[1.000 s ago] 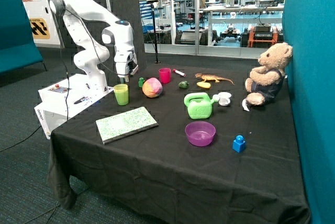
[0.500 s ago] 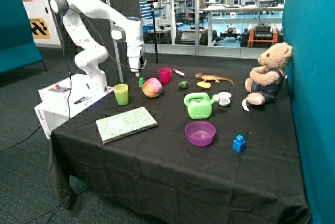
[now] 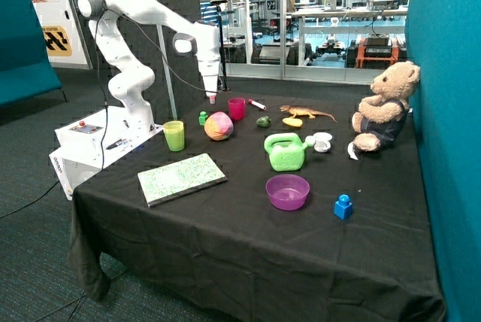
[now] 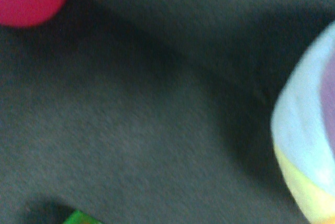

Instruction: Stack the cups

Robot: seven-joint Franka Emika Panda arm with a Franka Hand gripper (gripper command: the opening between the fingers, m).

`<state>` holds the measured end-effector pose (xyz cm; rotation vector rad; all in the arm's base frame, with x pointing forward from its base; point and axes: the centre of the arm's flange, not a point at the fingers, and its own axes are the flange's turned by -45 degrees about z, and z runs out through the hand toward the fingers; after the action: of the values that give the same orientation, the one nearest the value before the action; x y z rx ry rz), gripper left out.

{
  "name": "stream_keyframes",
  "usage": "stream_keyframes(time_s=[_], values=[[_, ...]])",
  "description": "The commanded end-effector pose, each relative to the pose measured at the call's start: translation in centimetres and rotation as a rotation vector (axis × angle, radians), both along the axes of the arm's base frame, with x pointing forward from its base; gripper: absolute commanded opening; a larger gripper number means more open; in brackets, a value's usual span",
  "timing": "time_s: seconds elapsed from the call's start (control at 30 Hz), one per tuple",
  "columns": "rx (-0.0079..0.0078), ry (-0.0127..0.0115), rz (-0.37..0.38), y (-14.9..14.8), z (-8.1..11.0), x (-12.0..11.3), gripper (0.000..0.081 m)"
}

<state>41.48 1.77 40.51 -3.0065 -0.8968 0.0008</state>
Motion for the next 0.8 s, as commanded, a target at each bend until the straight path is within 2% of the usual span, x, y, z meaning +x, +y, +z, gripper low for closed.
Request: stream_keyframes(time_s=[0.0, 0.77], values=[[-0.0038, -0.0018, 0.055, 3.3, 0.2, 1.4, 0.0582], [-0.0037, -0.0019, 0.143, 9.4, -0.9, 2.6, 0.0588]])
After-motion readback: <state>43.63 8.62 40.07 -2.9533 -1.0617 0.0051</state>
